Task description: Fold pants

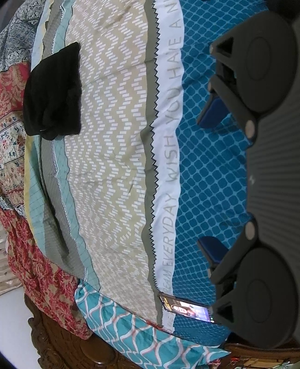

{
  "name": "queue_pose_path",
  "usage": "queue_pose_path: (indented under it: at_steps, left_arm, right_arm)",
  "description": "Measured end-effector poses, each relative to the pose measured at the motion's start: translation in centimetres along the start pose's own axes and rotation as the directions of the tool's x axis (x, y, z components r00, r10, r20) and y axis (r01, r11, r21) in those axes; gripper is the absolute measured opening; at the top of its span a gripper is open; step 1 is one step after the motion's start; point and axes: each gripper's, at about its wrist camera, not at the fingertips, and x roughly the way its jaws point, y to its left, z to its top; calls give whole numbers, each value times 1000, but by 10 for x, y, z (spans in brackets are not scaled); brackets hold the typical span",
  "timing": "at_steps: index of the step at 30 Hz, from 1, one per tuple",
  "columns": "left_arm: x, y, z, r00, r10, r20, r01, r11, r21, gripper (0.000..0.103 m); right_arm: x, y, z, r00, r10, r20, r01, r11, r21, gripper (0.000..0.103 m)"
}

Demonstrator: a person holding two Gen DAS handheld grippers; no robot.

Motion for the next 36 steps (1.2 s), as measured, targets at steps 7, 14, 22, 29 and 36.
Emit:
queue_pose_path:
  at_steps: [7,14,22,29,36]
  left_arm:
    - [4,0,-2,999,-25,-31,25,1000,-3,103]
    - [5,-2,-4,998,-41,-48,41,999,-4,103]
    - [6,-2,-5,998,-38,-56,38,999,-3,103]
    - [7,-3,-5,997,-41,-61,41,999,0,103]
    - [9,-4,-6,997,-35,-65,35,999,2,103]
  right_arm:
    - [1,0,-1,1000,-1,-1,1,1000,1,91]
    - [0,0,-1,1000,-2,-2,2,1000,3,91]
    - [1,-1,-1,1000,-2,-4,2,1000,6,91]
    - [1,-1,-2,1000,-4,-1,4,1000,9,91]
    - [1,-1,-1,1000,-6,4,6,1000,13,91]
